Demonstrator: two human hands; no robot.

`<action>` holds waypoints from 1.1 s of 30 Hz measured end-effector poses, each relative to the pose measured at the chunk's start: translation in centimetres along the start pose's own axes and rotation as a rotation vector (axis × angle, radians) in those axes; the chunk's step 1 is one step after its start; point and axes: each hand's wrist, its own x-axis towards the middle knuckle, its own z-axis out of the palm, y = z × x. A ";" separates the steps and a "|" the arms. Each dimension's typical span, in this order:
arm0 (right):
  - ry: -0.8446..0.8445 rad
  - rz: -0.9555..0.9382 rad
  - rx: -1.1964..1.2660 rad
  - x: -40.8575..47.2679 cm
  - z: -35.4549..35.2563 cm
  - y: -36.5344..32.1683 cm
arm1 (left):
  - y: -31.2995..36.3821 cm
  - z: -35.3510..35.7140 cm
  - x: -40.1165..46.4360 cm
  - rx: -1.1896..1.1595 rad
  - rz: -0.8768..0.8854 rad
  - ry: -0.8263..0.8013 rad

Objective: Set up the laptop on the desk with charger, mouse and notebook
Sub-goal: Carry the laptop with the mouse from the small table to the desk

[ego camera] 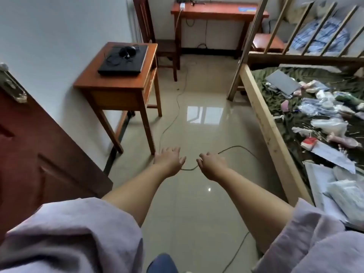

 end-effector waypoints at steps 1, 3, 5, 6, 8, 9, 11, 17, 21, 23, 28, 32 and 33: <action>-0.045 0.012 -0.031 -0.2 0.7 0.1 | 0.2 0.7 0.0 0.014 -0.022 -0.056; -0.092 0.003 -0.032 0.3 2.9 0.7 | 0.3 2.8 0.7 0.052 -0.014 -0.124; -0.154 0.015 -0.017 1.2 4.6 1.2 | -0.1 4.5 1.5 0.094 0.026 -0.178; -0.179 0.020 -0.014 2.0 5.1 1.4 | -0.4 5.1 2.2 0.123 0.051 -0.207; -0.199 0.024 -0.007 4.3 5.2 1.7 | -1.1 5.5 4.2 0.161 0.090 -0.232; -0.210 0.023 -0.008 5.8 5.2 2.0 | -1.5 5.6 5.5 0.166 0.099 -0.246; -0.221 0.022 0.003 9.0 4.8 2.4 | -2.4 5.3 8.5 0.165 0.115 -0.256; -0.275 0.070 0.060 19.2 1.2 3.3 | -4.1 1.1 19.3 0.124 0.139 -0.283; -0.307 0.072 0.065 25.8 -1.5 3.7 | -5.0 -1.9 26.4 0.031 0.075 -0.257; -0.317 0.059 0.067 29.7 -2.7 4.1 | -5.5 -3.0 29.8 -0.015 0.037 -0.246; -0.335 -0.110 -0.054 41.2 -5.8 5.5 | -6.9 -5.1 38.4 -0.098 -0.102 -0.206; -0.342 -0.214 -0.056 51.6 -9.3 6.6 | -7.1 -7.1 45.6 -0.202 -0.256 -0.145; -0.343 -0.262 -0.075 54.1 -10.2 6.8 | -7.0 -7.7 47.1 -0.238 -0.308 -0.135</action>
